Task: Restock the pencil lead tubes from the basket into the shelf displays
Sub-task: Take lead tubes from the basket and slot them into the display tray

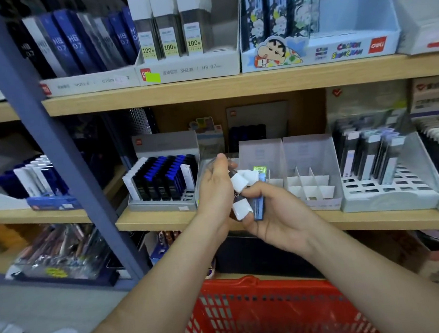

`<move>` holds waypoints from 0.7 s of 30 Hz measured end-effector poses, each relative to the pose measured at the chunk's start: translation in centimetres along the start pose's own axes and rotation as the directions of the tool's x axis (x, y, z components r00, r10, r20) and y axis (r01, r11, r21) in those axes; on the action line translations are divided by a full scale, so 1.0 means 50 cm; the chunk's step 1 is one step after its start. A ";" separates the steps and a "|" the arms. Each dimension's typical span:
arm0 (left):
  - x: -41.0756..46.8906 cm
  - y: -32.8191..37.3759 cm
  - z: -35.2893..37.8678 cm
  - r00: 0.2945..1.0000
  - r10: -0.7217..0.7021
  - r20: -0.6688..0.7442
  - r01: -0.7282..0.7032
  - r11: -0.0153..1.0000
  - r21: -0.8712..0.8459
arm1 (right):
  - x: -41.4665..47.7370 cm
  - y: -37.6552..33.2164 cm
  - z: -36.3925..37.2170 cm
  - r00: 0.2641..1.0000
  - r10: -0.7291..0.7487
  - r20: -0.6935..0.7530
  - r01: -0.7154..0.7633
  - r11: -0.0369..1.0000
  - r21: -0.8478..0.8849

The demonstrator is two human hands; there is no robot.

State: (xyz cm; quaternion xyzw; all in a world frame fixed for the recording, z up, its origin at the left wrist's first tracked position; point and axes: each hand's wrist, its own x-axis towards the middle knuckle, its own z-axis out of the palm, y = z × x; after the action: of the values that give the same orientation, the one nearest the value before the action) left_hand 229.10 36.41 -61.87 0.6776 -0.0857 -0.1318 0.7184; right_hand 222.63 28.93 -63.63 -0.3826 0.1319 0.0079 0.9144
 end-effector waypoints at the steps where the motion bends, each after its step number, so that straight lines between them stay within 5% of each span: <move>1: -0.001 -0.003 0.000 1.000 -0.017 0.019 0.017 1.000 -0.005 | -0.001 -0.002 -0.004 1.000 0.007 0.026 -0.007 1.000 -0.021; 6: 0.004 0.001 -0.016 0.989 -0.030 0.144 0.039 0.998 -0.058 | -0.001 -0.008 -0.015 1.000 0.001 0.016 0.000 0.996 -0.086; 8: 0.014 0.013 -0.042 0.983 0.075 0.168 -0.070 0.997 -0.036 | -0.004 -0.017 -0.018 1.000 0.015 -0.005 -0.015 0.999 -0.045; 10: 0.022 0.027 -0.078 0.949 0.232 0.212 -0.273 0.943 0.191 | -0.006 -0.028 -0.022 0.999 0.013 -0.034 -0.013 1.000 -0.018; 14: 0.014 0.053 -0.117 0.848 0.303 0.434 -0.521 0.621 0.585 | -0.008 -0.047 -0.026 0.998 -0.007 -0.064 0.008 1.000 0.013; 18: 0.006 0.054 -0.111 0.695 0.360 0.622 -0.647 -0.064 0.760 | -0.008 -0.053 -0.025 0.999 -0.027 -0.016 0.027 1.000 -0.013; 21: 0.006 0.046 -0.100 0.702 0.325 0.634 -0.607 -0.193 0.771 | -0.008 -0.053 -0.020 0.996 -0.080 -0.040 0.075 0.991 -0.108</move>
State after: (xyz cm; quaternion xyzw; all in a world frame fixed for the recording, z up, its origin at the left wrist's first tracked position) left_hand 231.04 41.20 -59.91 0.8654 -0.4696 0.1721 0.0318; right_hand 222.30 26.37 -62.34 -0.4355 0.1365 -0.0289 0.8893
